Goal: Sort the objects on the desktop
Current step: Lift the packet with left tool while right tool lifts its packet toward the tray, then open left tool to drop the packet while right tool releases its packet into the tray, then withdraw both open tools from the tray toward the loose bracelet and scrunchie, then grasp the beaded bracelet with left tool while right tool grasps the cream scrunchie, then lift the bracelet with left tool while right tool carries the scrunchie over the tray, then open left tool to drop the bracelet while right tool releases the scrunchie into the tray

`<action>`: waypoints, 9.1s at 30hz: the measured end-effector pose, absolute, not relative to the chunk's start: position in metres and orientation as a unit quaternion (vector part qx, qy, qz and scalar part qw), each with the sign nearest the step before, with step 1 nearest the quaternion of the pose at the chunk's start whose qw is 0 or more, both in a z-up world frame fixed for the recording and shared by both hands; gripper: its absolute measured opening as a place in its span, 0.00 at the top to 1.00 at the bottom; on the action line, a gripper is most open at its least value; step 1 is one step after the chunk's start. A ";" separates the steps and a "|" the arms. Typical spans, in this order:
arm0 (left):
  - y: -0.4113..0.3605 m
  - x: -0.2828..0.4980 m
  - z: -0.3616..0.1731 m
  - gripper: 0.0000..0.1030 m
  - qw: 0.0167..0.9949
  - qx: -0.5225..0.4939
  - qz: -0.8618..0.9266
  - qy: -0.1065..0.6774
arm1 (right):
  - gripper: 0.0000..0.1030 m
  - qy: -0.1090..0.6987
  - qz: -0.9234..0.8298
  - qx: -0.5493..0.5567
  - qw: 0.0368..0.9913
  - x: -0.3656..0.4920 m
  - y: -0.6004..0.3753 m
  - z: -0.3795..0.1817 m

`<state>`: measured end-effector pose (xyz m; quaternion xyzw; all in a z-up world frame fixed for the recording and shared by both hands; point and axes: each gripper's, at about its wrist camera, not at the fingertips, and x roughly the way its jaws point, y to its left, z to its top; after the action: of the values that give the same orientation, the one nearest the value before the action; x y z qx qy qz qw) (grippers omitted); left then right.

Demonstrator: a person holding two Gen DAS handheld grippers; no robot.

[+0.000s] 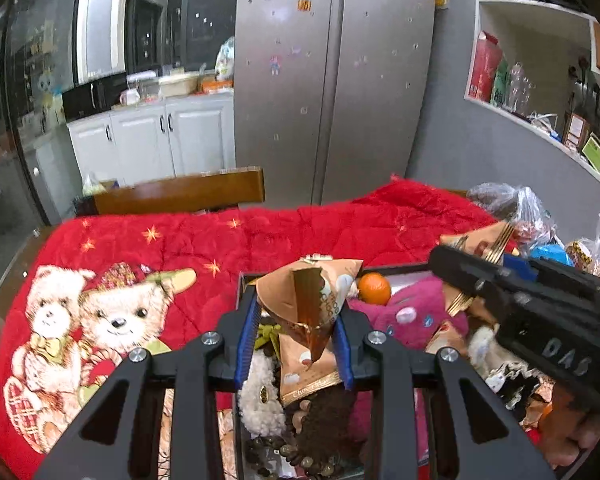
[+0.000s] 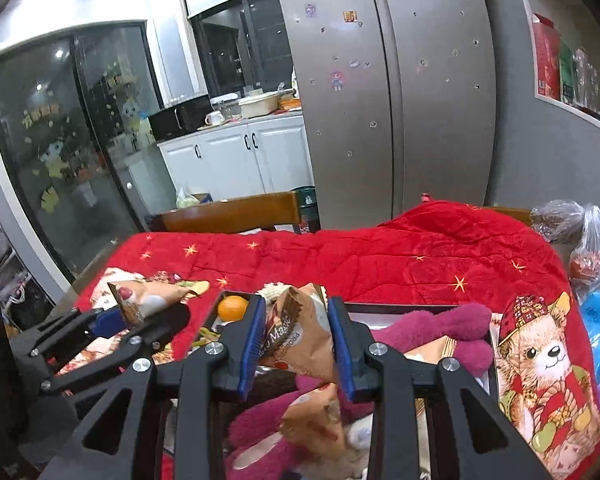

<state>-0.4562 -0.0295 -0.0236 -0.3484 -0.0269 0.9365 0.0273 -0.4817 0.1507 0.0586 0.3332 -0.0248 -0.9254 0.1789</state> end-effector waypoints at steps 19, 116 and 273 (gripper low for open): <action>-0.029 -0.466 -0.045 0.67 0.027 -0.365 0.930 -0.021 | 0.68 -0.016 -0.917 0.348 0.193 -0.492 0.139 0.044; 0.049 -0.224 -0.076 0.04 0.182 -0.377 0.908 -0.009 | 0.18 0.096 -0.971 0.214 0.047 -0.222 0.266 0.048; -0.046 -0.480 -0.009 0.91 0.028 -0.313 0.949 -0.035 | 0.87 -0.015 -0.920 0.352 0.174 -0.504 0.147 0.045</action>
<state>-0.4802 -0.0460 -0.0088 -0.3127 -0.0349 0.9488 0.0279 -0.5037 0.1466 0.0447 0.3520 -0.0149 -0.9197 0.1735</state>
